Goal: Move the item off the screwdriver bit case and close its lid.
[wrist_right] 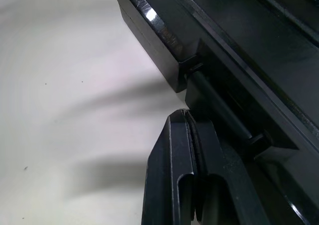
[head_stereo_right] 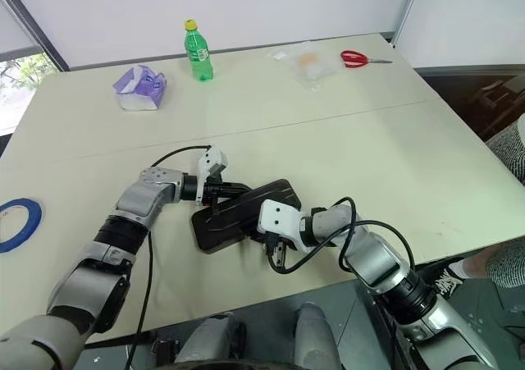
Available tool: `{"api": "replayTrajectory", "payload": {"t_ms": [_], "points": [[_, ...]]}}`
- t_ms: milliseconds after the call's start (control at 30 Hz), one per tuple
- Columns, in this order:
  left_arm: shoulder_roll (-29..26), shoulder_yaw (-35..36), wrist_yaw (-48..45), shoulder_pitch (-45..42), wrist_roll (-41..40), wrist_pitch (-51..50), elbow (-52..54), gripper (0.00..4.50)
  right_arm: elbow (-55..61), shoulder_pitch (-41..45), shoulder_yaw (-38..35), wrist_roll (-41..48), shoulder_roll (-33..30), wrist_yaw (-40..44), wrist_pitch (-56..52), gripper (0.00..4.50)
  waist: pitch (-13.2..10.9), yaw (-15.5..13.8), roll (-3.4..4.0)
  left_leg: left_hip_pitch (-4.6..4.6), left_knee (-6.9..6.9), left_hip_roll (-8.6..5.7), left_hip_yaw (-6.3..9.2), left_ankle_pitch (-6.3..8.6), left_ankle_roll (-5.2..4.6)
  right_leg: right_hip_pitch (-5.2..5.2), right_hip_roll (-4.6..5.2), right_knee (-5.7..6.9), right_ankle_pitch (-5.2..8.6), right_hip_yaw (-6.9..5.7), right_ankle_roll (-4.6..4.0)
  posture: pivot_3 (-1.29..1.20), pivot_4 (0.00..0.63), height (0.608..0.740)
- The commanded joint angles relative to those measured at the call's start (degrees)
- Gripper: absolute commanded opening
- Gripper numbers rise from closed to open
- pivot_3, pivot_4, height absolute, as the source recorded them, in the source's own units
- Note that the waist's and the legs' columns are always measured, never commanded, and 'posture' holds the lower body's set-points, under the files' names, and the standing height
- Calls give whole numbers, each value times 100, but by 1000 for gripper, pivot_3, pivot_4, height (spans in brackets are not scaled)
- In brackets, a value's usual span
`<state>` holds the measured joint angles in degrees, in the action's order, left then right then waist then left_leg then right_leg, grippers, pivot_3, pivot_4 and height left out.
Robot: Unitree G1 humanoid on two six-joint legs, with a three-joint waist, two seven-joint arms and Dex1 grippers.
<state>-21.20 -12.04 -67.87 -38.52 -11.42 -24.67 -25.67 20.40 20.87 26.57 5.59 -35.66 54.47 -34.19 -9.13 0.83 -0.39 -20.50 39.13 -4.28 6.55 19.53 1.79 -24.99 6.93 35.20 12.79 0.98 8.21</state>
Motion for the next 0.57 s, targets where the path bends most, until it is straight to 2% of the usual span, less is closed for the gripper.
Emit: {"api": "replayTrajectory", "payload": {"t_ms": [33,167,300,433,567], "points": [[-137,72,-344,245,-404,-463,634,0,885,-70,-632,441,-387,189,-366,32,-1,-17,-2,-7,0,0,2,0,-1,-4,0,-1,0,-1,0,0,150,740],[-629,439,-358,469,-787,-911,1605,0,1745,-227,-1352,1102,-926,372,-996,32,-1,-20,-2,-39,3,0,5,0,0,-33,3,0,0,-1,0,0,150,740],[-1072,805,-287,650,-1187,-1352,2390,0,2106,-164,-2135,1596,-1429,500,-1348,32,-2,-23,-2,-40,4,3,5,0,0,-34,2,0,0,-1,0,0,150,740],[-1715,1345,-237,923,-1733,-1899,3364,0,1936,174,-3078,2035,-2089,800,-1413,32,-7,-20,0,-41,3,4,2,1,-1,-35,3,-1,0,0,0,0,150,740],[-2247,2092,28,1449,-2330,-2455,4308,0,1551,441,-3585,2184,-2618,1032,-1190,32,-8,-20,0,-40,0,8,2,1,-2,-36,2,-1,0,-1,0,0,150,740]]}}
